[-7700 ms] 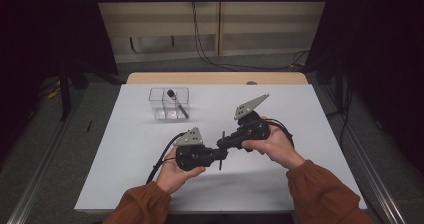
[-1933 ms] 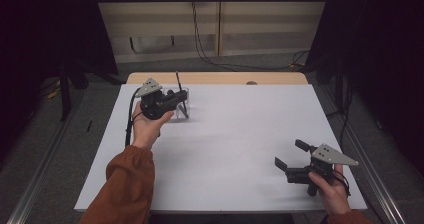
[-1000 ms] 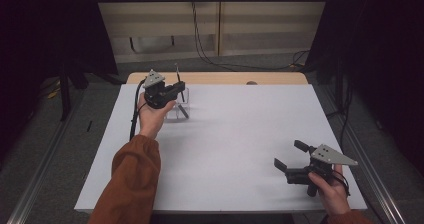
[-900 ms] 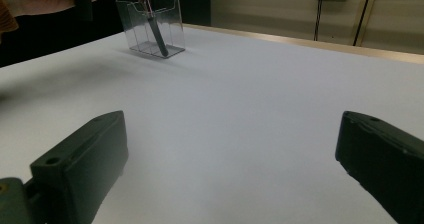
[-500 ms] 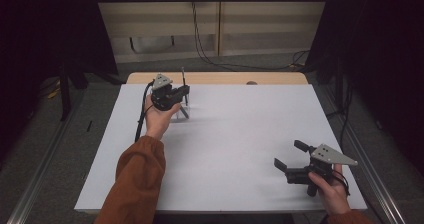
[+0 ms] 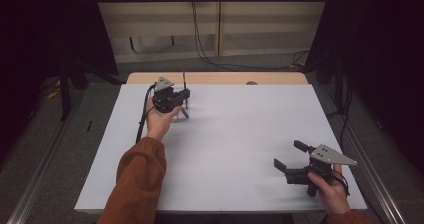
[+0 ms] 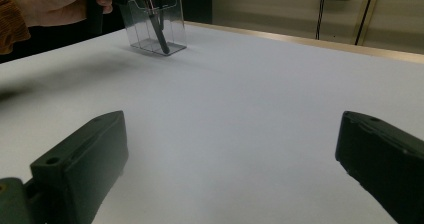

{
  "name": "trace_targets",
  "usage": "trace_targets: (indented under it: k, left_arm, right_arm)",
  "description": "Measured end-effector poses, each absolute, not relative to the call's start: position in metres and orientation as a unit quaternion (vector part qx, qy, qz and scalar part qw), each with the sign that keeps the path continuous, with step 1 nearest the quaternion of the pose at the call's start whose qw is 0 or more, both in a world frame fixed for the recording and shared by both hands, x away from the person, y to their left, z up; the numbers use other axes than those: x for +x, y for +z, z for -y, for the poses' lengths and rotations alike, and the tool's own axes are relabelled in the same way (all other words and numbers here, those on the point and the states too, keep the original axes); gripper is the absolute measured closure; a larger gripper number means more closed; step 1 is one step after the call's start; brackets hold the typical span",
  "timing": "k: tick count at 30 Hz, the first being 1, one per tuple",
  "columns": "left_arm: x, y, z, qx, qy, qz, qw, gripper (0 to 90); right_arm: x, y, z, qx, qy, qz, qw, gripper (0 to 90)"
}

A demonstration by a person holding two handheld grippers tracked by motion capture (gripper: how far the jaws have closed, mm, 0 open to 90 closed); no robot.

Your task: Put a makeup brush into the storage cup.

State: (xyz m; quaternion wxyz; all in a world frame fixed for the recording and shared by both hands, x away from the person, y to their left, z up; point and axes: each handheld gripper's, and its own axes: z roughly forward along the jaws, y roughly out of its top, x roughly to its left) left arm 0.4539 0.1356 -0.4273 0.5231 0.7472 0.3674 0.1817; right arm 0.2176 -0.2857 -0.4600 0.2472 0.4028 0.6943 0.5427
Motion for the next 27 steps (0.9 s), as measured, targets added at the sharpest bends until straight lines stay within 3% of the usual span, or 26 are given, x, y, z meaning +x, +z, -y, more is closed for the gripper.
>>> trace_targets:
  k: [17, 27]
  left_arm:
    - [0.4539, -0.4358, -0.1374, 0.750, 0.168, -0.376, 0.517, 84.2]
    - [0.4513, -0.4361, -0.1345, 0.749, 0.169, -0.372, 0.522, 74.6]
  right_arm:
    - [0.2174, -0.4599, 0.2855, 0.403, 0.544, -0.693, 0.248, 0.0]
    - [0.2175, -0.4600, 0.2852, 0.400, 0.543, -0.696, 0.246, 0.0]
